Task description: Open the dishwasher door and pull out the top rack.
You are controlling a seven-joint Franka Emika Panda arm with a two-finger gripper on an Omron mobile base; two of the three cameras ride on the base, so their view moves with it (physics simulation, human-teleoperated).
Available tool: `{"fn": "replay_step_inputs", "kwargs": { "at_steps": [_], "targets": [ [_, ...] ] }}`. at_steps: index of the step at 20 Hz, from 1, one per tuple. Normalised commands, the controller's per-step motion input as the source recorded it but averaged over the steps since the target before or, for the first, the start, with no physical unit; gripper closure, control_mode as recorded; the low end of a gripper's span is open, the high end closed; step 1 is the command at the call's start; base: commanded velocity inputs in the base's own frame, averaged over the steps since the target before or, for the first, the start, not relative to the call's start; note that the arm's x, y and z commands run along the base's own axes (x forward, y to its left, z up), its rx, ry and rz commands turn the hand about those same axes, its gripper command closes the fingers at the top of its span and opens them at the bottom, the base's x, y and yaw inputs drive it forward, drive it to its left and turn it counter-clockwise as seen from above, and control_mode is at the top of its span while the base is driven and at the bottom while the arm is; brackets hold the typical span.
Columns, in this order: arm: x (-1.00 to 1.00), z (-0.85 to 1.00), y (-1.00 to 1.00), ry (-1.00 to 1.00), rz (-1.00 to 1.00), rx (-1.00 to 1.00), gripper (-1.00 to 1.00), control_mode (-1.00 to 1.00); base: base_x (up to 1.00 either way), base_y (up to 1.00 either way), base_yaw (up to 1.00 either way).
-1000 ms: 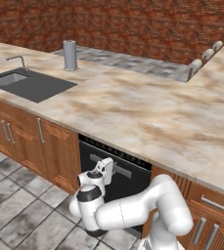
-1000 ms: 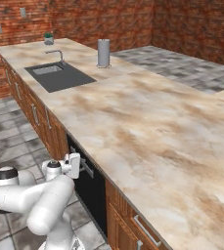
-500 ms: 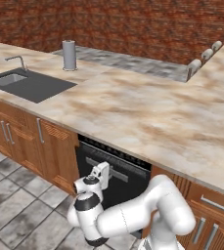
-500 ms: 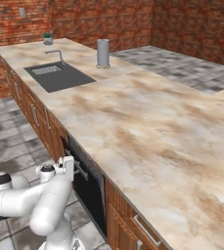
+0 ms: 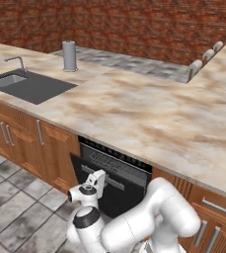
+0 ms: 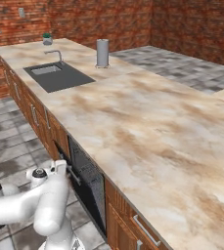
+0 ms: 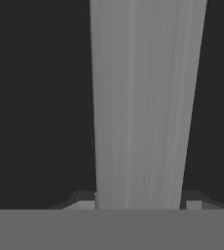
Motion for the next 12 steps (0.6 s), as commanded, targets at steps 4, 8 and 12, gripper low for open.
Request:
{"fn": "replay_step_inputs", "kwargs": {
  "at_steps": [4, 8, 12],
  "targets": [
    [-0.36, -0.99, 0.99, 0.0, 0.0, -0.01, 1.0, -1.0, 0.0, 0.0, 0.0],
    [-0.39, -1.0, 1.0, -0.01, 0.0, -0.04, 1.0, -1.0, 0.0, 0.0, 0.0],
    [-0.41, -1.0, 0.99, -0.01, 0.0, -0.04, 1.0, -1.0, 0.0, 0.0, 0.0]
  ]
}}
